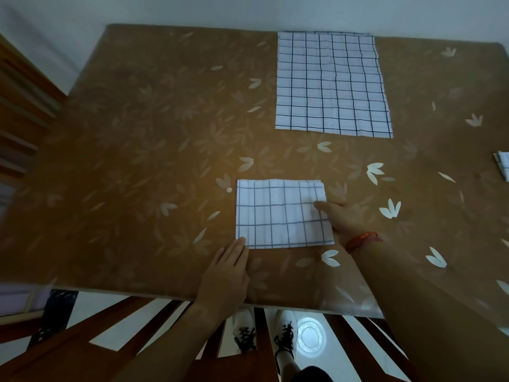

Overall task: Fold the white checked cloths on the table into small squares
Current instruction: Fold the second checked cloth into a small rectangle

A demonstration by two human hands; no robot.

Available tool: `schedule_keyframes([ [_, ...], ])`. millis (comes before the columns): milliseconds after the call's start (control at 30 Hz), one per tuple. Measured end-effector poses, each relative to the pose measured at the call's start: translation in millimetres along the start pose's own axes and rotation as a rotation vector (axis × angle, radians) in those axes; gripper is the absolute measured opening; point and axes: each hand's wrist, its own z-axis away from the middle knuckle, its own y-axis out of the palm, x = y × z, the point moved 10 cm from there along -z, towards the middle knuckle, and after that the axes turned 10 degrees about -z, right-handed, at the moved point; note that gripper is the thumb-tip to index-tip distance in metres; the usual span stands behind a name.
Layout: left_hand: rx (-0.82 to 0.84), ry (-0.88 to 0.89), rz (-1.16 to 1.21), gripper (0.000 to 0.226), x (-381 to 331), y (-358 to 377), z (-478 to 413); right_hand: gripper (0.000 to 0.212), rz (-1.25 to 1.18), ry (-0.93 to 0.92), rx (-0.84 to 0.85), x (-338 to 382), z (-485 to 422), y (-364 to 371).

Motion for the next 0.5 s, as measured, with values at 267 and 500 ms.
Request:
schedule_keyframes([
  [267, -0.132, -0.066, 0.189, 0.051, 0.6, -23.8, -15.5, 0.013, -0.059, 0.007, -0.074, -12.8, 10.0, -18.1],
  [500, -0.141, -0.009, 0.064, 0.061, -30.2, -32.9, -40.7, 0.018, -0.363, 0.056, -0.224, -38.2, 38.0, -35.5],
])
